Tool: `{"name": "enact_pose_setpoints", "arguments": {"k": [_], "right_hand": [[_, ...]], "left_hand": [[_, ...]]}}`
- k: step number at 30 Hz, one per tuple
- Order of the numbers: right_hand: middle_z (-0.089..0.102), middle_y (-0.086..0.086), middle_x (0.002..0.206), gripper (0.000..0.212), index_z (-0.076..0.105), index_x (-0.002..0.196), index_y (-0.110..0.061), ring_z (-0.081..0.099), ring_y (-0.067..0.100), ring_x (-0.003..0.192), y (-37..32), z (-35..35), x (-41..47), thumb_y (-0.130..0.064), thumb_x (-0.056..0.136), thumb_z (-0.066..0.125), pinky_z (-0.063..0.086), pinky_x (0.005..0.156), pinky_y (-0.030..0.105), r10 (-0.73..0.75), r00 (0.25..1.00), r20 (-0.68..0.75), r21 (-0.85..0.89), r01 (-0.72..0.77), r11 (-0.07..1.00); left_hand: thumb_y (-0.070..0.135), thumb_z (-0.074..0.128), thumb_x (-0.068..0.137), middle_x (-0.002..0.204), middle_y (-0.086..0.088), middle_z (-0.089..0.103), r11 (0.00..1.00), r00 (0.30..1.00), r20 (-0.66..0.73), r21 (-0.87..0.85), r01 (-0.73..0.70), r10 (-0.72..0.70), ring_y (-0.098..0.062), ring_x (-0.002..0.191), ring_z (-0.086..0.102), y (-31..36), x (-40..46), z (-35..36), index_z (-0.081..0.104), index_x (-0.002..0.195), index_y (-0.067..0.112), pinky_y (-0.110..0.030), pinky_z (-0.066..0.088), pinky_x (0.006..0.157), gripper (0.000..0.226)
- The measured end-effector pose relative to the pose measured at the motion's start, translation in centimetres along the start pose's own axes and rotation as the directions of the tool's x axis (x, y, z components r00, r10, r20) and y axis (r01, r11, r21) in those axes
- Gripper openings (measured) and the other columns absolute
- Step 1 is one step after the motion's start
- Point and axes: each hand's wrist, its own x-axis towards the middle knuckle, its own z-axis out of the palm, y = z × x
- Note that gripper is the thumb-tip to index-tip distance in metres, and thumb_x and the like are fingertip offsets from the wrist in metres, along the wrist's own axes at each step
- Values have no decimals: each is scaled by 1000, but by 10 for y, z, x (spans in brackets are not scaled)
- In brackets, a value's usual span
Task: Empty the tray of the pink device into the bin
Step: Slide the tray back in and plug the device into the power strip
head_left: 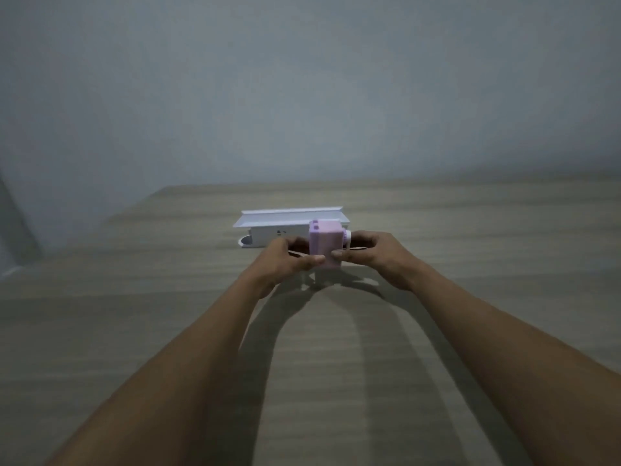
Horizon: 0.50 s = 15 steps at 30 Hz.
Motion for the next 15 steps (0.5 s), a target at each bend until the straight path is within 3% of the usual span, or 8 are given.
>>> {"name": "enact_pose_setpoints", "arguments": {"k": [3,6,11,15], "right_hand": [[80,7,106,36,77,112,-7,75,14,95,12,-2,26,-4,77,83,56,84,23,-6,1000,8,38,6,999],[79,14,106,39,75,115,-1,76,19,92,28,-4,49,0,77,83,59,78,24,7,1000,7,84,-8,996],[80,10,101,37,74,116,-1,75,8,80,43,-8,69,-3,80,82,57,68,18,21,1000,18,12,-21,1000],[79,13,99,37,73,117,2,73,5,73,48,-9,80,-1,80,81,56,66,16,21,1000,-10,-8,-21,1000]], "left_hand": [[18,79,85,108,-10,76,1000,1000,-7,-11,15,-15,-24,95,72,-13,29,-2,71,117,8,-35,60,81,35],[19,78,85,105,-12,78,999,999,-9,-10,31,-31,-33,96,75,-30,55,-2,70,121,8,-37,58,75,38],[17,80,83,107,-13,77,997,998,-1,-20,69,-70,-29,102,73,-44,79,1,70,122,4,-41,58,93,42],[22,83,81,109,-10,77,995,995,14,-5,96,-96,-27,105,72,-52,94,-2,70,125,7,-44,56,97,49]]}}
